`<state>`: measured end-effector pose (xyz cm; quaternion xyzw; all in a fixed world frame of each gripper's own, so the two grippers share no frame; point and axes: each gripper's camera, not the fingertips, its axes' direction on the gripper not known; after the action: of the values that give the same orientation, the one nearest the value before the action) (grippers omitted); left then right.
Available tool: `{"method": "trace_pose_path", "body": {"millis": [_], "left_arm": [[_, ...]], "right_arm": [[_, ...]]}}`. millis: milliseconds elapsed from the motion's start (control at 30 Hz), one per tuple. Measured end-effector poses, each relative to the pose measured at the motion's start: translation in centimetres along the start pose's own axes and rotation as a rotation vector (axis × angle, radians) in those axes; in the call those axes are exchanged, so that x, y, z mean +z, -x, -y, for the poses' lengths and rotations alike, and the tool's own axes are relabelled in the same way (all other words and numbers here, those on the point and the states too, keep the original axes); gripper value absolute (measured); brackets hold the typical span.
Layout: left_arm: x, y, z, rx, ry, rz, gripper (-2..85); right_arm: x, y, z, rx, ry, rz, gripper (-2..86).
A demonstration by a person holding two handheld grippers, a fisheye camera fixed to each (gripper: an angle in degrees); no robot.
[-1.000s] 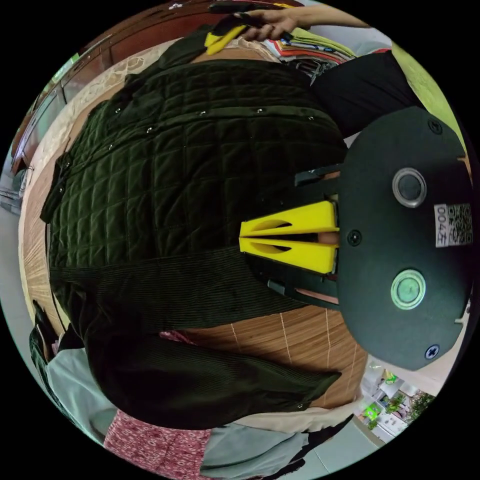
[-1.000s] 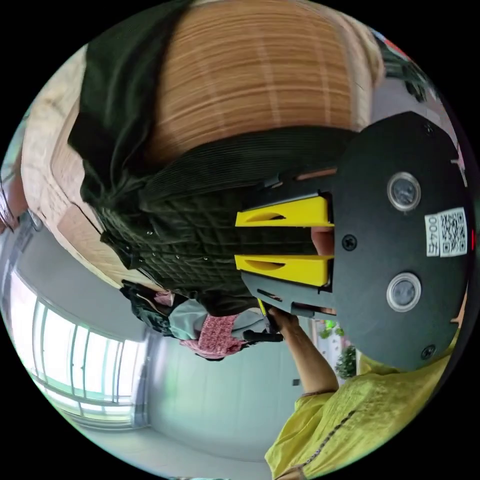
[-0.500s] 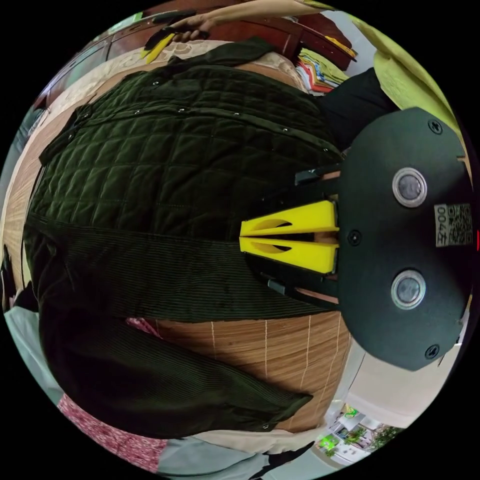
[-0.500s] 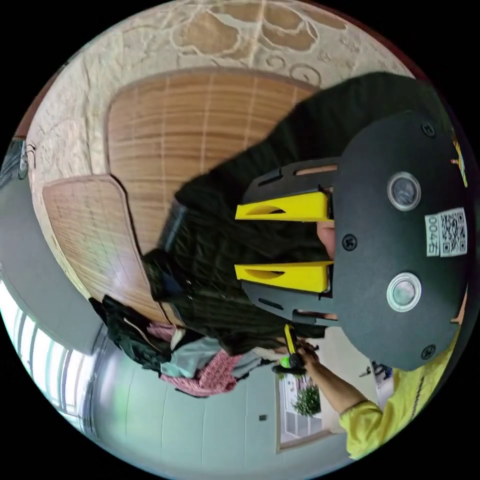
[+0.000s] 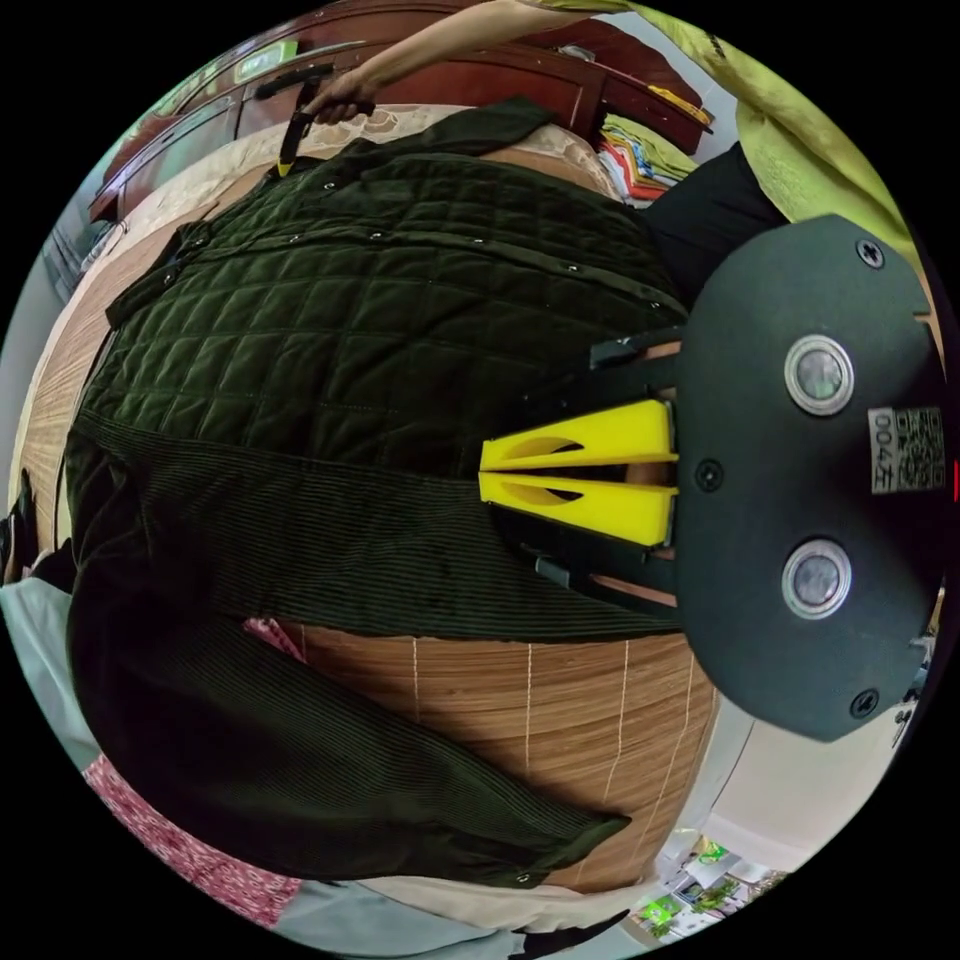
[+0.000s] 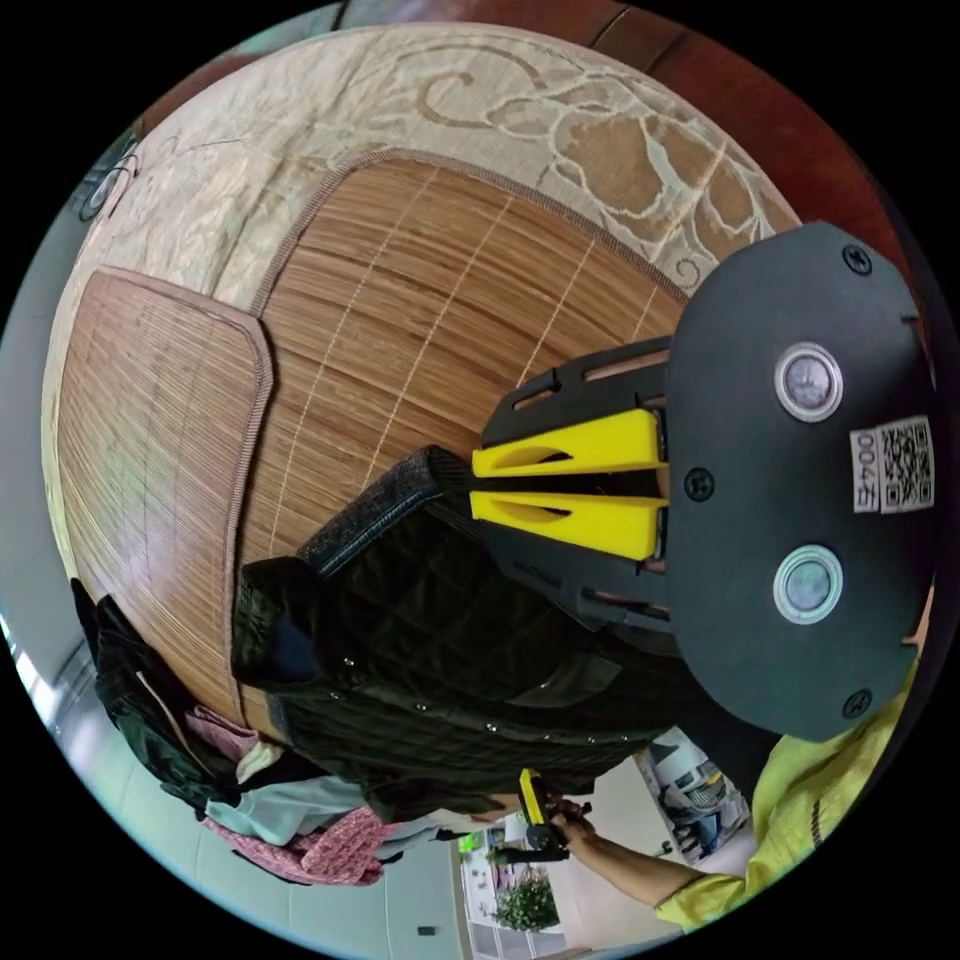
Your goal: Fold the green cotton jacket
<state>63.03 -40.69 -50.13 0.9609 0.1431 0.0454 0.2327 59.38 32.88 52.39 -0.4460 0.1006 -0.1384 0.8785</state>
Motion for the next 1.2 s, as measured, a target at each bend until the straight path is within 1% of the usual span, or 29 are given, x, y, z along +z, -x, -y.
{"method": "trace_pose_path", "body": {"millis": [100, 200, 300, 367, 433, 467, 533, 567, 633, 700, 767, 833, 900, 933, 1100, 1200], "left_arm": [[0.0, -0.9, -0.4, 0.033, -0.004, 0.033, 0.3], [0.2, -2.0, -0.7, 0.058, 0.004, 0.078, 0.3], [0.4, -2.6, -1.1, 0.062, 0.007, 0.106, 0.3], [0.6, -2.9, -1.5, 0.074, 0.008, 0.116, 0.4], [0.7, -3.1, -1.8, 0.090, 0.009, 0.128, 0.4], [0.8, -3.2, -2.1, 0.093, 0.009, 0.133, 0.4], [1.0, -3.2, -2.5, 0.087, 0.004, 0.134, 0.4], [1.1, -3.1, -2.8, 0.082, 0.000, 0.132, 0.4], [1.2, -3.0, -3.2, 0.082, -0.002, 0.133, 0.4], [1.4, -3.0, -3.4, 0.091, 0.006, 0.139, 0.4], [1.6, -3.0, -3.6, 0.104, 0.025, 0.146, 0.4], [1.8, -2.8, -3.7, 0.113, 0.040, 0.145, 0.4], [1.9, -2.5, -3.8, 0.122, 0.054, 0.140, 0.4], [2.0, -2.3, -4.0, 0.127, 0.061, 0.138, 0.4], [2.3, -1.8, -5.2, 0.133, 0.062, 0.154, 0.3], [1.8, -1.6, -5.2, 0.132, 0.104, 0.141, 0.2]], "right_arm": [[-0.8, 0.4, 2.1, 0.033, -0.019, -0.026, 2.5], [1.5, 0.8, 4.0, 0.038, 0.073, -0.068, 3.3], [0.6, 0.5, 3.6, 0.091, 0.036, -0.007, 4.1], [-1.4, 0.6, 1.8, 0.111, -0.042, 0.062, 4.6], [-4.0, 2.0, -3.0, 0.103, -0.161, 0.192, 6.5], [-4.4, 2.7, -4.4, 0.100, -0.179, 0.219, 7.8], [-4.4, 6.7, -10.7, 0.089, -0.197, 0.276, 11.5], [-4.1, 8.0, -12.3, 0.083, -0.190, 0.271, 11.8], [-2.2, 13.5, -18.8, 0.085, -0.182, 0.213, 13.0], [-0.1, 17.4, -22.9, 0.125, -0.162, 0.160, 13.1], [2.5, 20.8, -25.8, 0.151, -0.094, 0.099, 12.3], [6.1, 24.4, -28.0, 0.195, 0.012, -0.013, 10.2], [8.5, 25.5, -28.4, 0.287, 0.073, -0.086, 9.5], [8.4, 25.9, -28.4, 0.342, 0.032, -0.122, 9.3], [8.4, 26.2, -26.8, 0.360, 0.131, -0.127, 9.3], [8.0, 25.9, -27.8, 0.359, 0.085, -0.106, 9.1]]}}
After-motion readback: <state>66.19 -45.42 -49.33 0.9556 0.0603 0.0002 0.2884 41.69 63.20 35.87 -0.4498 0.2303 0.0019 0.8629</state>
